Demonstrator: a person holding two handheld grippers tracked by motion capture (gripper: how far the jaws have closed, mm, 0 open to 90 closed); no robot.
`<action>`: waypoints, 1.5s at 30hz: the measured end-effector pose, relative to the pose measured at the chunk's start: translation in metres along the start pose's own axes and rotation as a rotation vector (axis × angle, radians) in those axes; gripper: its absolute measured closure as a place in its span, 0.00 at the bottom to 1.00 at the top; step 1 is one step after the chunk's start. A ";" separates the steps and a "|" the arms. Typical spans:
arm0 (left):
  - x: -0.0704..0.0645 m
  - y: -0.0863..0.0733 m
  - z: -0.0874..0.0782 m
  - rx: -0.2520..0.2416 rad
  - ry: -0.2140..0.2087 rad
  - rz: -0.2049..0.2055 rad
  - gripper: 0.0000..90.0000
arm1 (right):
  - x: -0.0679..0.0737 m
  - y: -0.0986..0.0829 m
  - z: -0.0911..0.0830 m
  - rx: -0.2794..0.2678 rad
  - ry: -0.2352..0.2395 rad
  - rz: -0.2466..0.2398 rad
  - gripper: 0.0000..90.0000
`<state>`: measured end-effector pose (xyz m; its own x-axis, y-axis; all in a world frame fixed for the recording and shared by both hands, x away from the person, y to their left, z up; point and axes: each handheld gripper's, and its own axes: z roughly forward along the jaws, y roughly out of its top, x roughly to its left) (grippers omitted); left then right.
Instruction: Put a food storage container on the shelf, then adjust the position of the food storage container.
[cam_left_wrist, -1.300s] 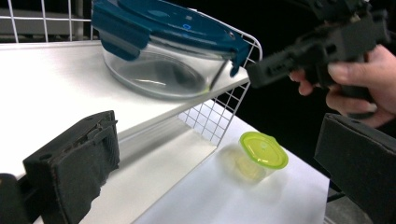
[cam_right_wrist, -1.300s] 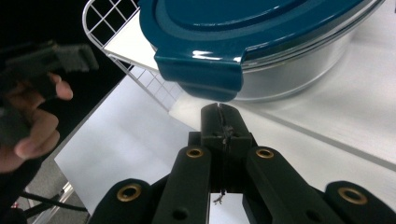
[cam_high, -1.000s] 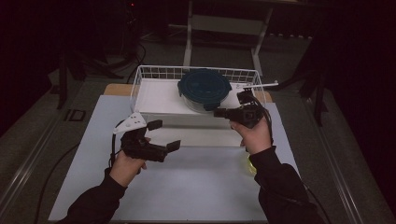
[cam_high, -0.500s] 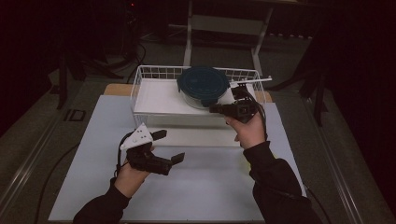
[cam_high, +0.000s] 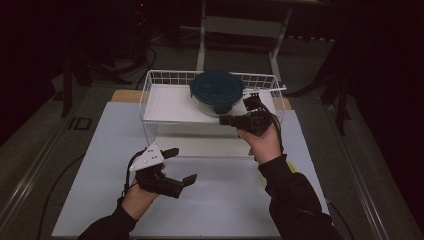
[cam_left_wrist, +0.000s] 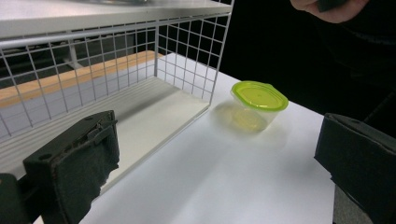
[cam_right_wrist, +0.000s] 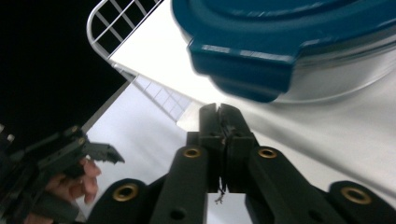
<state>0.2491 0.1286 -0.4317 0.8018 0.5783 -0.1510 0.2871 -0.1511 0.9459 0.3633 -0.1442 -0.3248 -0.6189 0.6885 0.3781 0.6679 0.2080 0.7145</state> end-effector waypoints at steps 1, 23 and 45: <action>0.000 -0.001 -0.002 -0.003 -0.004 0.003 0.00 | 0.001 -0.002 -0.001 -0.003 0.000 -0.009 0.95; 0.007 -0.051 -0.029 0.021 0.031 0.002 0.00 | -0.001 -0.069 -0.029 -0.115 0.074 -0.181 0.20; 0.007 -0.062 -0.030 0.008 0.016 0.002 0.00 | -0.038 -0.128 -0.038 -0.137 0.015 -0.227 0.15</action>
<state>0.2206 0.1661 -0.4826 0.7937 0.5910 -0.1439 0.2894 -0.1588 0.9440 0.2854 -0.2237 -0.4084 -0.7534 0.6241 0.2071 0.4496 0.2590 0.8548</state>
